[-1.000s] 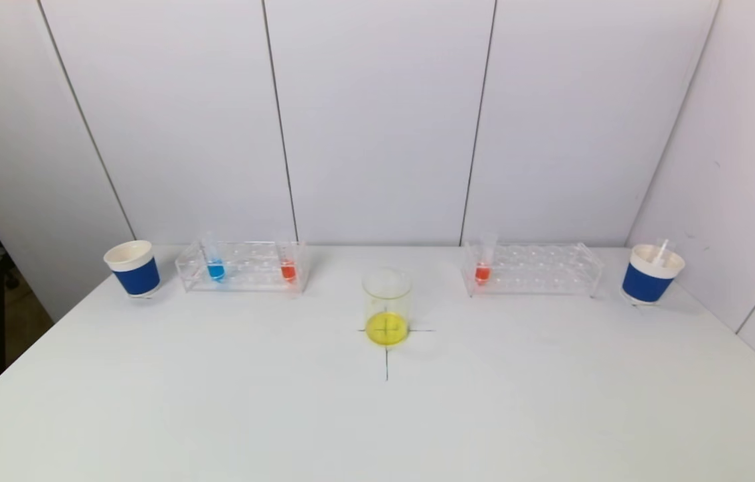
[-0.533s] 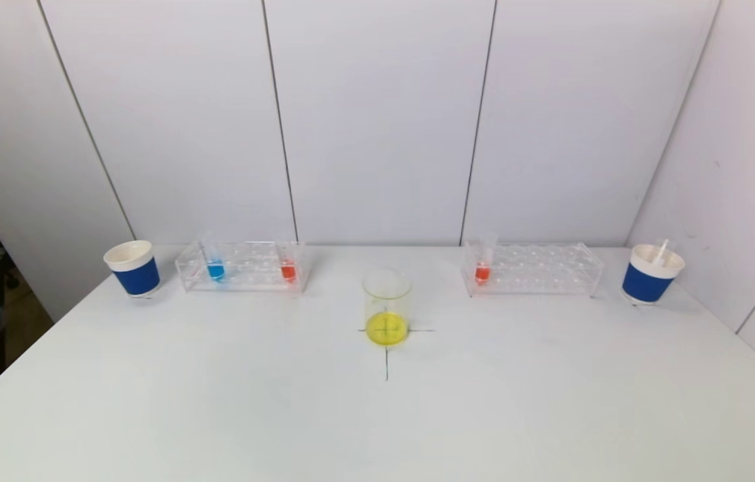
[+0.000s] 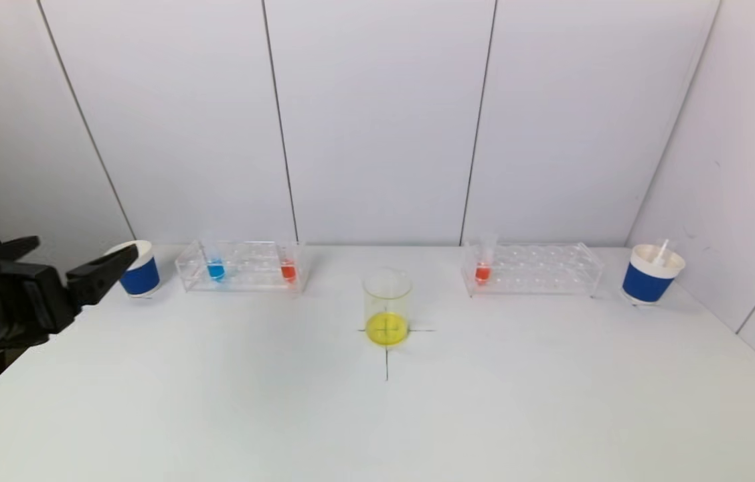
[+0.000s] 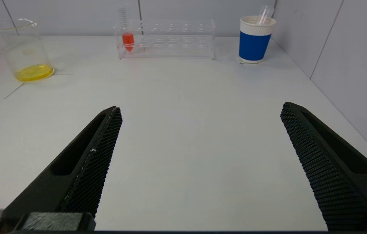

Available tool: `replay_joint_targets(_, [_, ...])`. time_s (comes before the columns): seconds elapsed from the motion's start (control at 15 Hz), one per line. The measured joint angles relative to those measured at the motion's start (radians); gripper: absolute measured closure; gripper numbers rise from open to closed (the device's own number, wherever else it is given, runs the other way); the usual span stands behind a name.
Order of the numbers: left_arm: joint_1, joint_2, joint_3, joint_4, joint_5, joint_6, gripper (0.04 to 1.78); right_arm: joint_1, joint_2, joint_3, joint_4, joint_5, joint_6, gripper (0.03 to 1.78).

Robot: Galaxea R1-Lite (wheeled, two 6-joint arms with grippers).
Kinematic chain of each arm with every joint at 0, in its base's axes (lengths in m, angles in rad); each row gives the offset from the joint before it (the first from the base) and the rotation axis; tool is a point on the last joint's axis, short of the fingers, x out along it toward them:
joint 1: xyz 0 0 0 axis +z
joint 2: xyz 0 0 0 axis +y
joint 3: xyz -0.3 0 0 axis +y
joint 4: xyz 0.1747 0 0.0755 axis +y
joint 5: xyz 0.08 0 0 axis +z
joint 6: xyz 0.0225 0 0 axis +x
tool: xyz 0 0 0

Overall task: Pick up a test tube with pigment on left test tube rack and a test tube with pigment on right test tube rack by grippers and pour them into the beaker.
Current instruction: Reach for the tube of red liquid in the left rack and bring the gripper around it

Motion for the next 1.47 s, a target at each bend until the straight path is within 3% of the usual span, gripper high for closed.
replay_joint_targets(0.27, [-0.164,0.191,0.001,-0.192,0.151,-0.027,0.06,0.0,0.0,0.0,0.0,-0.001,0.001,0.04])
replay_joint_targets(0.47, [-0.218,0.309,0.007,-0.299,0.171,-0.053,0.06,0.0,0.0,0.0,0.0,-0.001,0.0,0.04])
replay_joint_targets(1.13, [-0.234,0.712,0.008,-0.729,0.167,-0.067,0.06,0.0,0.0,0.0,0.0,-0.001,0.0,0.04])
replay_joint_targets(1.47, [-0.234,0.864,-0.048,-0.792,0.172,-0.066,0.06,0.0,0.0,0.0,0.0,-0.001,0.001,0.04])
